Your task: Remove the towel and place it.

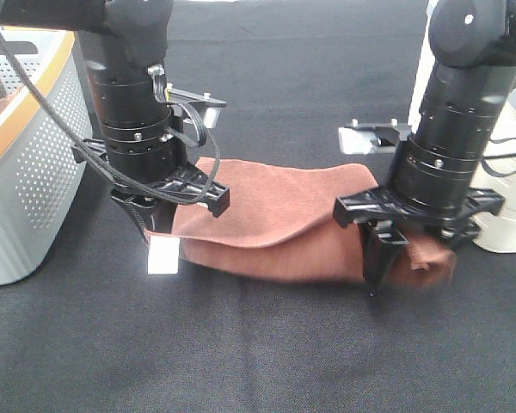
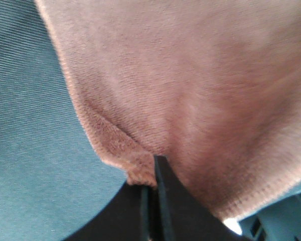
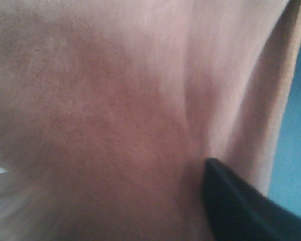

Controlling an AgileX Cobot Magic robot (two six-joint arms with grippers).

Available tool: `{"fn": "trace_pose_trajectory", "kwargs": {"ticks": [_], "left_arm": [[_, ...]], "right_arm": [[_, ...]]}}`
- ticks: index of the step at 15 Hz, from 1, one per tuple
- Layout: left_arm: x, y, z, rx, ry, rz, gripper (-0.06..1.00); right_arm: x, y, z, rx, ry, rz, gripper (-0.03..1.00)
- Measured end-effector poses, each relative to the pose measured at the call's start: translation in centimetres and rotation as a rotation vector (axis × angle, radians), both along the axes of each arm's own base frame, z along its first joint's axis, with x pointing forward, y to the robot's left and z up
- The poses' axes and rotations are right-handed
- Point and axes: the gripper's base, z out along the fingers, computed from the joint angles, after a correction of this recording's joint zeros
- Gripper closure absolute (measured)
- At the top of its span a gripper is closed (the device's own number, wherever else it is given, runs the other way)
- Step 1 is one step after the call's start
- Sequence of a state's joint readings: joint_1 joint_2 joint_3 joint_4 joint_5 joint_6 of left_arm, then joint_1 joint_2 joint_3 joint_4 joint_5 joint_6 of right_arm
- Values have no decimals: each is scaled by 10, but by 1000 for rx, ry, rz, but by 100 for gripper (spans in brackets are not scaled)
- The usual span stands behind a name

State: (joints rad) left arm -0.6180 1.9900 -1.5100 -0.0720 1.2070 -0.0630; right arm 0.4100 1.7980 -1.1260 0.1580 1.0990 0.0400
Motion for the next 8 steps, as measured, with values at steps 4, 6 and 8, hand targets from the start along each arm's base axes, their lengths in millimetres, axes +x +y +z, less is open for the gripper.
{"fn": "trace_pose_trajectory", "kwargs": {"ticks": [4,6,8], "left_arm": [[-9,5,-11,20,48,2,94],[-16,8,-8,9,65,10,91],[-23,9,2,-27,64,3,71]], "right_arm": [[-6,-2,2,-22,68,12,27],[-6,-2,2,-22,68,12,26],[-6,-2,2,-22,68,12,26]]}}
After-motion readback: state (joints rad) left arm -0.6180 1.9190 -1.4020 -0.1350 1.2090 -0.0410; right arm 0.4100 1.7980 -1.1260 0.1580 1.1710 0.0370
